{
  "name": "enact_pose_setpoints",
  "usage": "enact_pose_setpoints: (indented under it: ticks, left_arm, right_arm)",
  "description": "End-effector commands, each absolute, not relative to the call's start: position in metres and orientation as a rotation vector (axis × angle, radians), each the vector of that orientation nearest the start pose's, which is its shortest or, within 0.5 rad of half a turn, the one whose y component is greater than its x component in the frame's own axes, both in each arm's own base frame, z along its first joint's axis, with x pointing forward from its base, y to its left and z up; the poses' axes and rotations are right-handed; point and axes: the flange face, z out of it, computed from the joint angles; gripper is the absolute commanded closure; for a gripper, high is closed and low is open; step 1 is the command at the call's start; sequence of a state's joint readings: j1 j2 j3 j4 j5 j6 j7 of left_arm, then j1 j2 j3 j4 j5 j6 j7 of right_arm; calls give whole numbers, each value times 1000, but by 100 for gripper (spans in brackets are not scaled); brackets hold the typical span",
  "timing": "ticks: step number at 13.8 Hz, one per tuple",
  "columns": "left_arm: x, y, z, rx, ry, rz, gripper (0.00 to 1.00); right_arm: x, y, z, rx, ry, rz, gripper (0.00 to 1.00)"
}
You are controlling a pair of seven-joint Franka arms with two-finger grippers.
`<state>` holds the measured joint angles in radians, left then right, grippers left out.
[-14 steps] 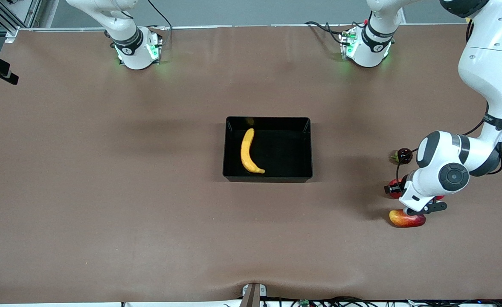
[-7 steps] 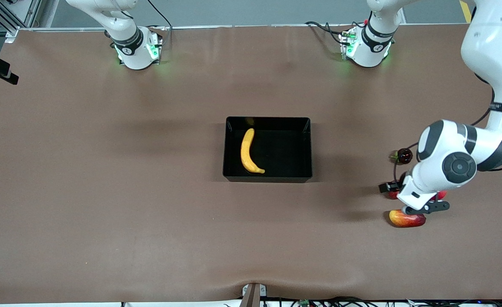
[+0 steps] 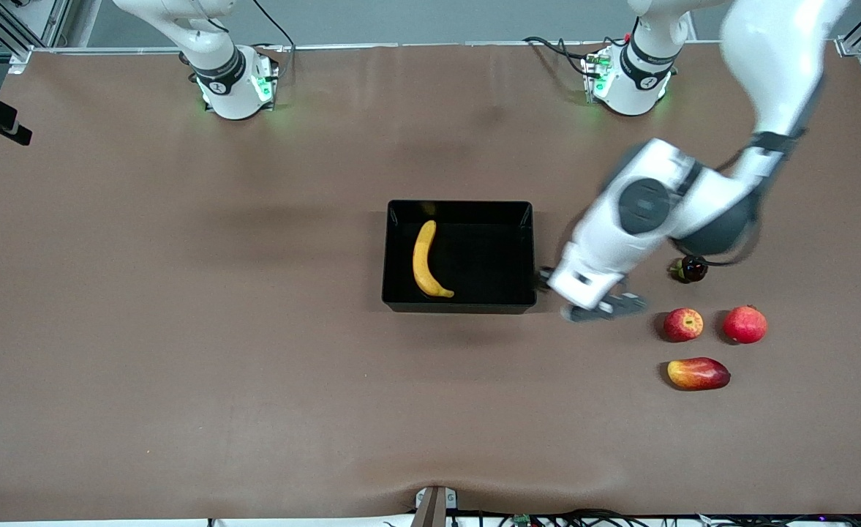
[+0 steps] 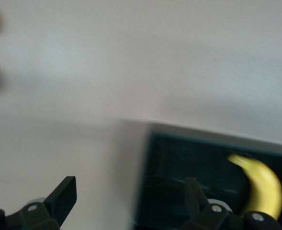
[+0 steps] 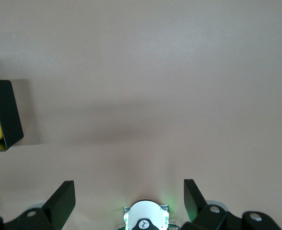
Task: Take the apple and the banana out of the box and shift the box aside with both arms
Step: 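Move the left gripper back into the tray toward the yellow banana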
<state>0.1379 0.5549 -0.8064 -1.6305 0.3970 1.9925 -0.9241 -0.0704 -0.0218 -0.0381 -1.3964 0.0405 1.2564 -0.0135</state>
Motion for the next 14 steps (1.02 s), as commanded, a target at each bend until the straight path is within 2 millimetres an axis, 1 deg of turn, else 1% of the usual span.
enact_pose_setpoints:
  ticks: [1,2,3,4,5,7,8,10,11,12,14]
  left_arm:
    - [560,-401,361,-3178,-336,91,0]
    - [548,-432,345,-3193,-298,99,0]
    - [540,-454,335,-3180,-314,65,0]
    - [535,-469,320,-3155,-339,36,0]
    - [524,-488,308,-3145,-321,-7,0]
    - [520,-502,277,-3144,-343,-73,0]
    - [516,-512,265,-3171,-358,-87,0]
    - [515,-519,238,-3221,-365,-88,0]
    - [510,-526,232,-3232,-341,-92,0]
    - [508,-526,223,-3229,-336,-79,0]
    - [503,-532,214,-3240,-321,-78,0]
  right_arm:
    - [504,-53,694,-3073,132,162,0]
    - [504,-52,694,-3073,129,162,0]
    - [504,-52,694,-3073,129,162,0]
    - [504,-52,695,-3074,129,157,0]
    - [504,-51,695,-3074,127,157,0]
    - [504,-52,695,-3073,129,159,0]
    - [504,-52,696,-3074,129,157,0]
    - [504,-52,695,-3073,129,159,0]
    - [504,-53,696,-3073,131,157,0]
    - [504,-53,696,-3072,131,157,0]
    - [504,-53,696,-3072,131,157,0]
